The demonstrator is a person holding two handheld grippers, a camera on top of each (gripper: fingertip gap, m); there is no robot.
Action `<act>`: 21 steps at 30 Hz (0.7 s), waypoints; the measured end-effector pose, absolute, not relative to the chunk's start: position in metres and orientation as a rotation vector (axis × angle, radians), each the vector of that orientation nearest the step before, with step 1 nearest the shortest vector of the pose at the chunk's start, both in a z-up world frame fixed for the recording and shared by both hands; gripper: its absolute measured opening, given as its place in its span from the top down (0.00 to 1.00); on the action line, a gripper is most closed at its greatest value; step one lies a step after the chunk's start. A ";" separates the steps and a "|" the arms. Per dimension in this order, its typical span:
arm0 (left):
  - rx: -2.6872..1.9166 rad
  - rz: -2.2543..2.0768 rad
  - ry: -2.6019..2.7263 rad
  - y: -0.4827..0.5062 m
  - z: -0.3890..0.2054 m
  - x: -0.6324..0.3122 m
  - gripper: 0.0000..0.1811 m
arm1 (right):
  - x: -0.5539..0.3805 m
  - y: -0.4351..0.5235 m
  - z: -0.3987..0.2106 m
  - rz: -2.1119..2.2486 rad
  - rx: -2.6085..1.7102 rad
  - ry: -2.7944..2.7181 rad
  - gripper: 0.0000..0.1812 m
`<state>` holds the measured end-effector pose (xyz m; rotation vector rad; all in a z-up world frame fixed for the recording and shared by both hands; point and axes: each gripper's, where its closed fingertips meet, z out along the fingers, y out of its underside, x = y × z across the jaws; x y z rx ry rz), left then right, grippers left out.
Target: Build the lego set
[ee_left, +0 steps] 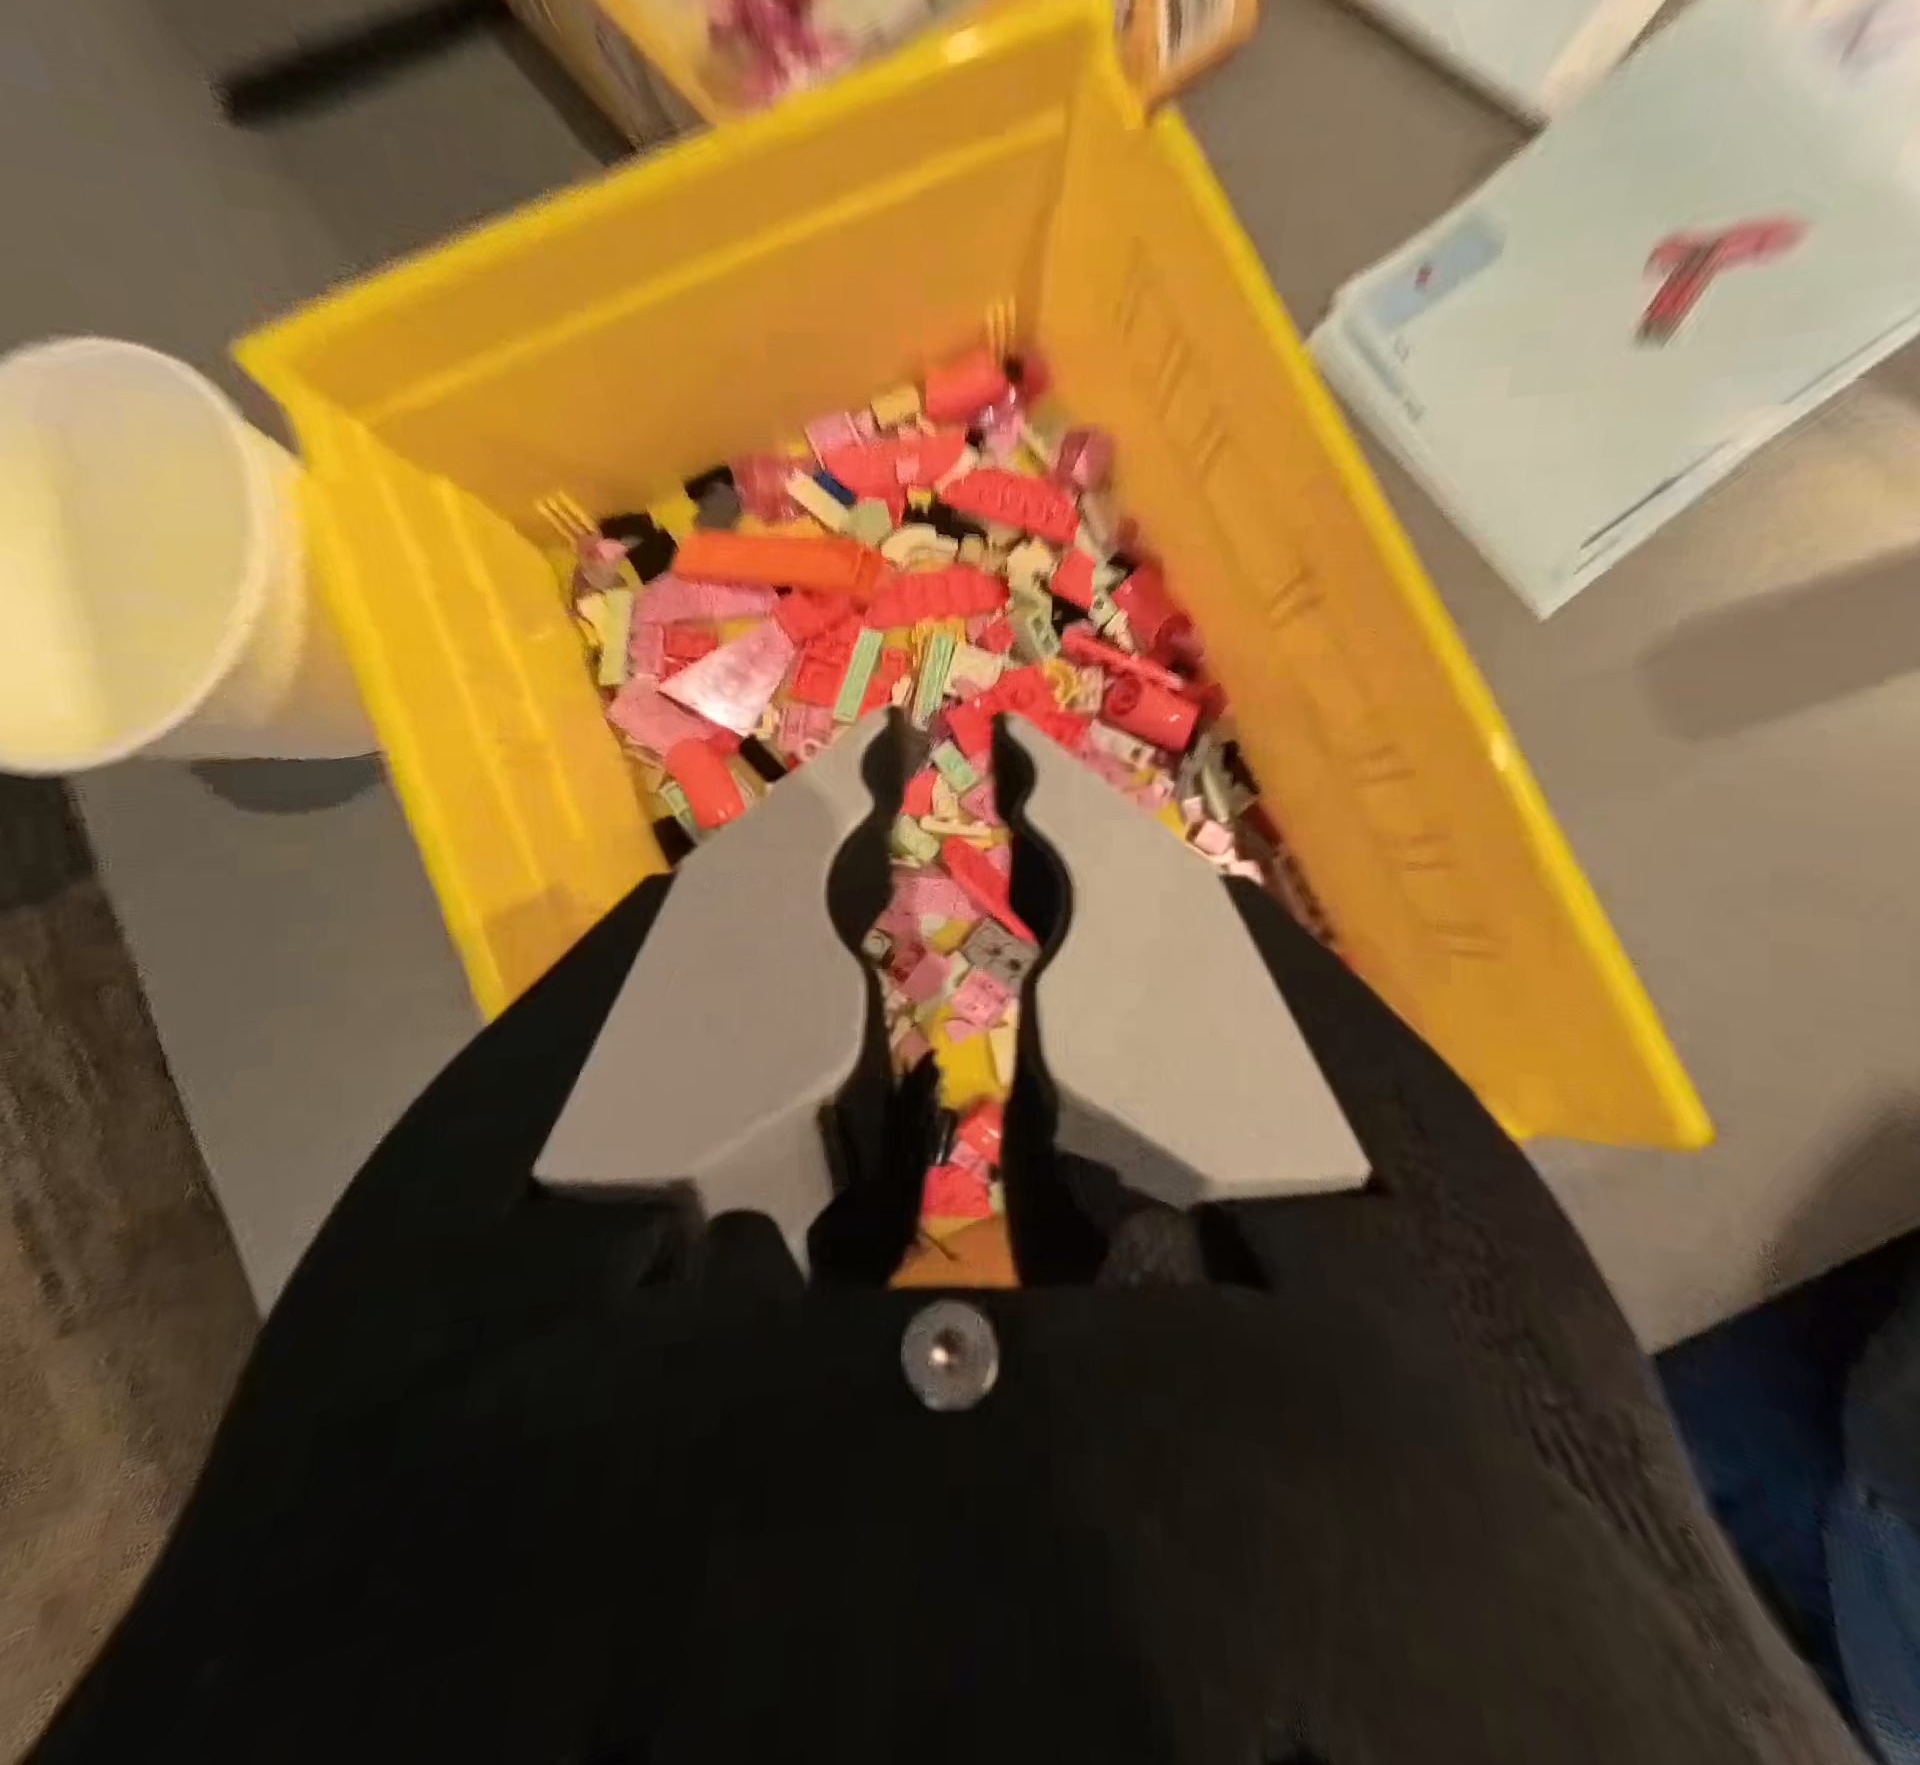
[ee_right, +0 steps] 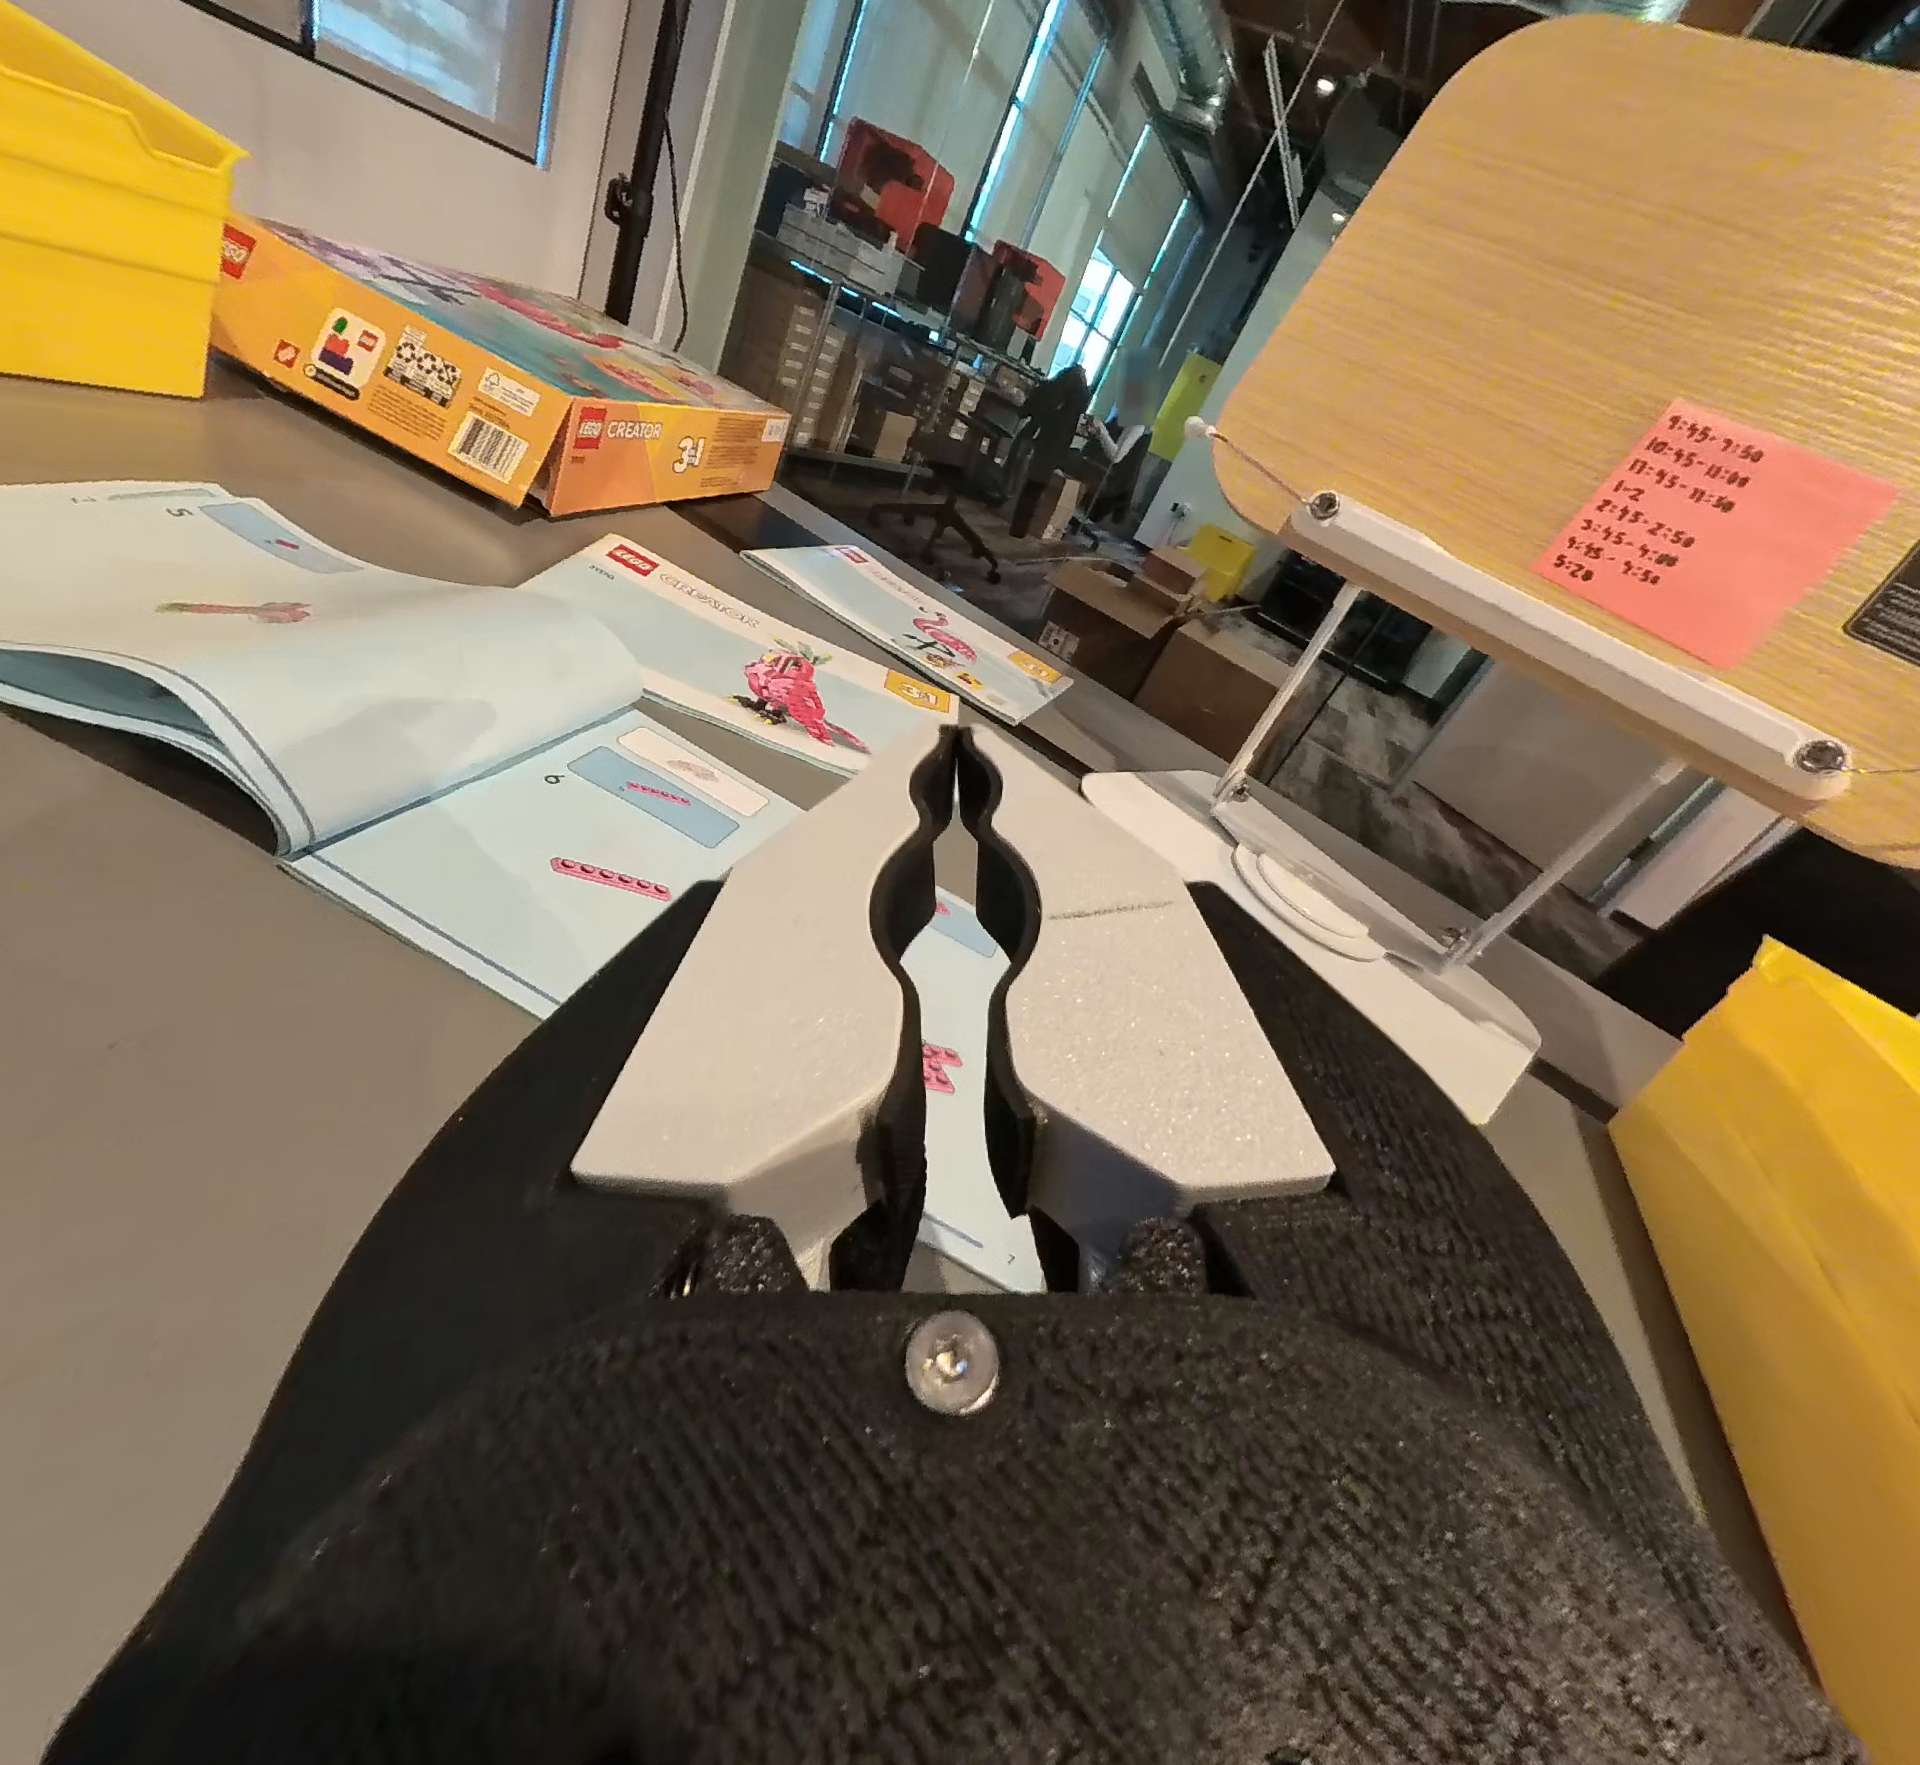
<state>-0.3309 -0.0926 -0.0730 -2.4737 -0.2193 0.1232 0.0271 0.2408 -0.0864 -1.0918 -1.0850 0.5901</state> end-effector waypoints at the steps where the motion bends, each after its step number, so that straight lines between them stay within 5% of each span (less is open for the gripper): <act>1: -2.544 0.085 -0.212 -0.088 -0.088 -0.334 0.97 | 0.027 0.241 -0.087 0.593 -1.097 -1.084 1.00; 9: -2.868 0.011 -0.365 -0.071 -0.168 -0.368 1.00 | 0.026 0.243 -0.089 0.615 -1.117 -1.088 1.00; 21: -2.947 -0.045 -0.383 -0.071 -0.183 -0.363 0.93 | 0.022 0.243 -0.091 0.633 -1.128 -1.104 1.00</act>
